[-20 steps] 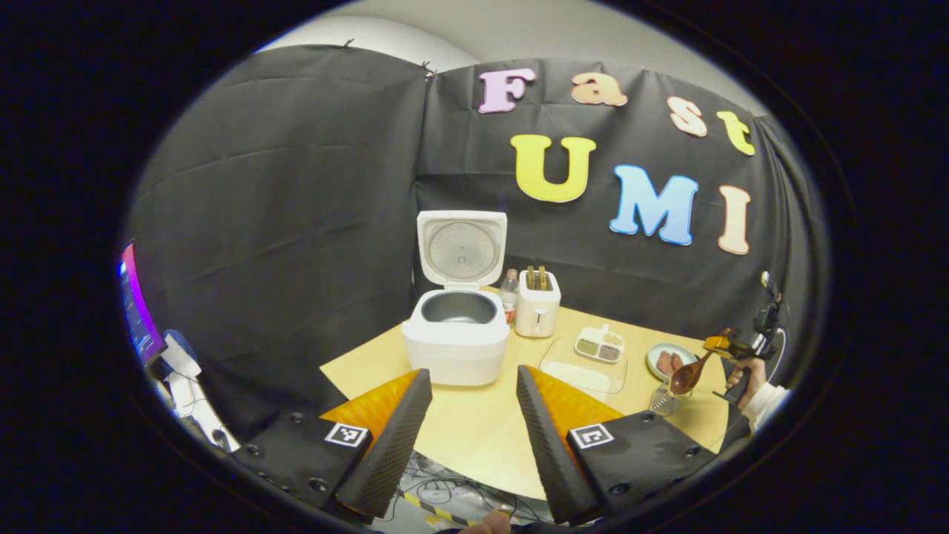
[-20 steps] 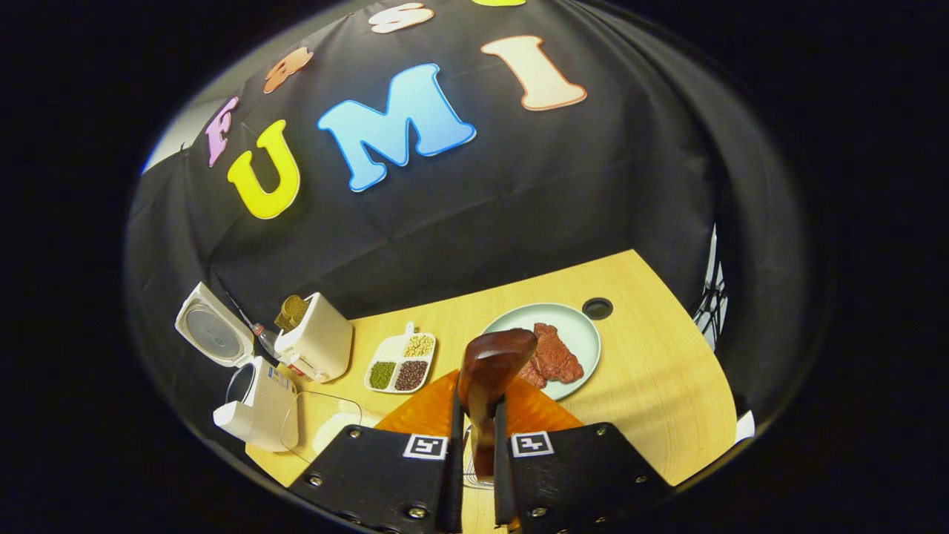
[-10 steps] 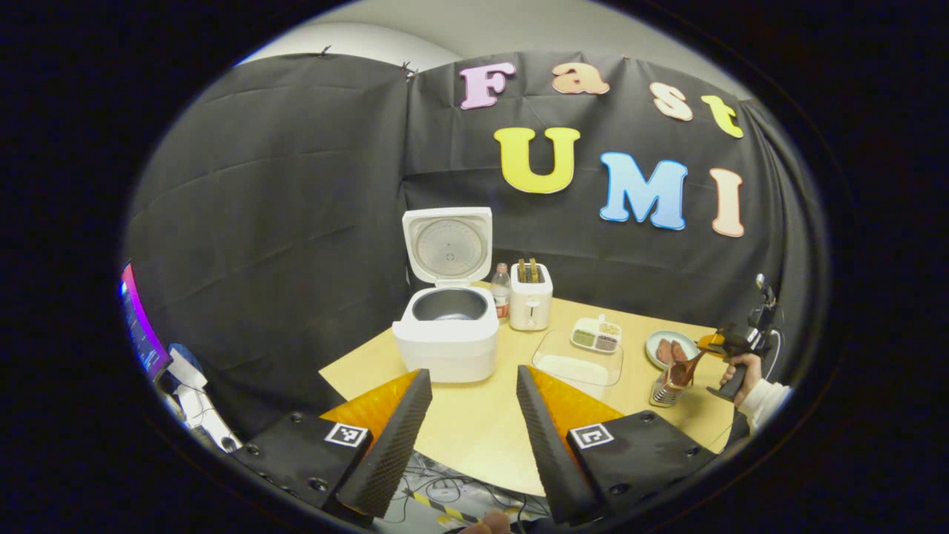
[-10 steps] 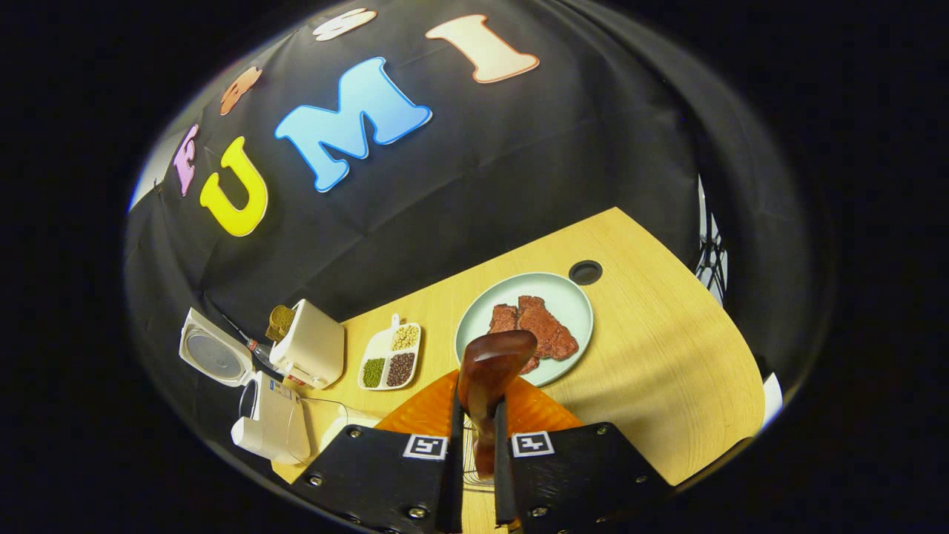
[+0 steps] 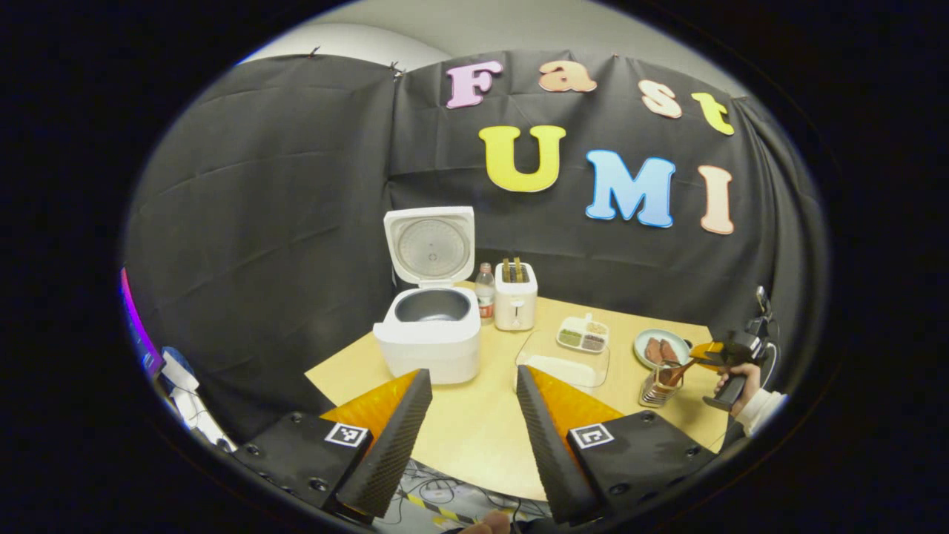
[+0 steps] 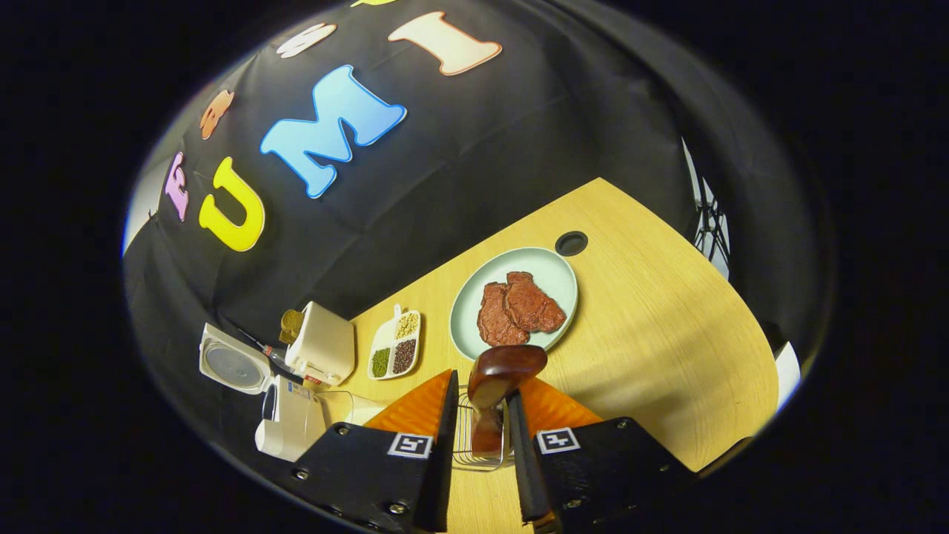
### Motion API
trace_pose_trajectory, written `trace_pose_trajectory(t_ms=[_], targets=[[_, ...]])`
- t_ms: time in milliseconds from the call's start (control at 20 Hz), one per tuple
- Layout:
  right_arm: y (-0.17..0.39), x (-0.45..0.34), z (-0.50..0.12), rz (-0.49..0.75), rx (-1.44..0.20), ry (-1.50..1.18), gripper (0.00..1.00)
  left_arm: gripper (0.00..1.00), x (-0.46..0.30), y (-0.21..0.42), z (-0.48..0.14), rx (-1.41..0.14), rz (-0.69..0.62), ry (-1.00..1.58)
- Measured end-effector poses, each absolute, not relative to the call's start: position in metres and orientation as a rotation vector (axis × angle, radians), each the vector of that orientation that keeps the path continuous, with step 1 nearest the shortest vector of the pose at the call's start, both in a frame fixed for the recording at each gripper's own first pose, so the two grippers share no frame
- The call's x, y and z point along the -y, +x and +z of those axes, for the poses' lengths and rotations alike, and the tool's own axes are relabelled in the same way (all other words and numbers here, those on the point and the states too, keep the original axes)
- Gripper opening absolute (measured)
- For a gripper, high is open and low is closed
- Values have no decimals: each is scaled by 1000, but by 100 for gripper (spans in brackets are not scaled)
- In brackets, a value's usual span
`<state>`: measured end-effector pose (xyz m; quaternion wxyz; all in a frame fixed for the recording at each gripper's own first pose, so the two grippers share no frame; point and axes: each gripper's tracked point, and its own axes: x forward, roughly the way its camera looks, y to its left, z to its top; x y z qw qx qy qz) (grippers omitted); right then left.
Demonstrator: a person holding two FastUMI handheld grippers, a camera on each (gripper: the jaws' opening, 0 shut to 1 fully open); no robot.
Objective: Close the left gripper, press the button to open the rice cooker; take a wooden spoon from the chopstick holder with the right hand, scoop a spoonful of rice and pour it into the rice cooker, then put the wooden spoon back into the chopstick holder.
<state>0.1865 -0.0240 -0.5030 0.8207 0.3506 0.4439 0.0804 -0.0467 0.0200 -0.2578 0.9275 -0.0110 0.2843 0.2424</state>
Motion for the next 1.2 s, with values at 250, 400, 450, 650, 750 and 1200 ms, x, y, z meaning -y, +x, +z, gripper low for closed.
trace_pose_trajectory(t_ms=[250, 400, 450, 650, 750, 1200], targets=[[172, 29, -494, 181, -932, 699, 66, 84, -22, -29, -250, -551, 467, -11], [164, 39, -478, 167, -907, 695, 68, 89, -29, -14, -241, -517, 446, -7], [160, 44, -473, 158, -899, 689, 68, 78, -33, -9, -238, -506, 439, -6], [138, 59, -441, 129, -853, 694, 68, 78, -50, 10, -228, -454, 401, -21], [123, 64, -425, 110, -836, 683, 68, 82, -62, 21, -228, -430, 369, -37], [29, 4, -342, -38, -772, 655, 68, 78, -183, 83, -206, -297, 220, -150]])
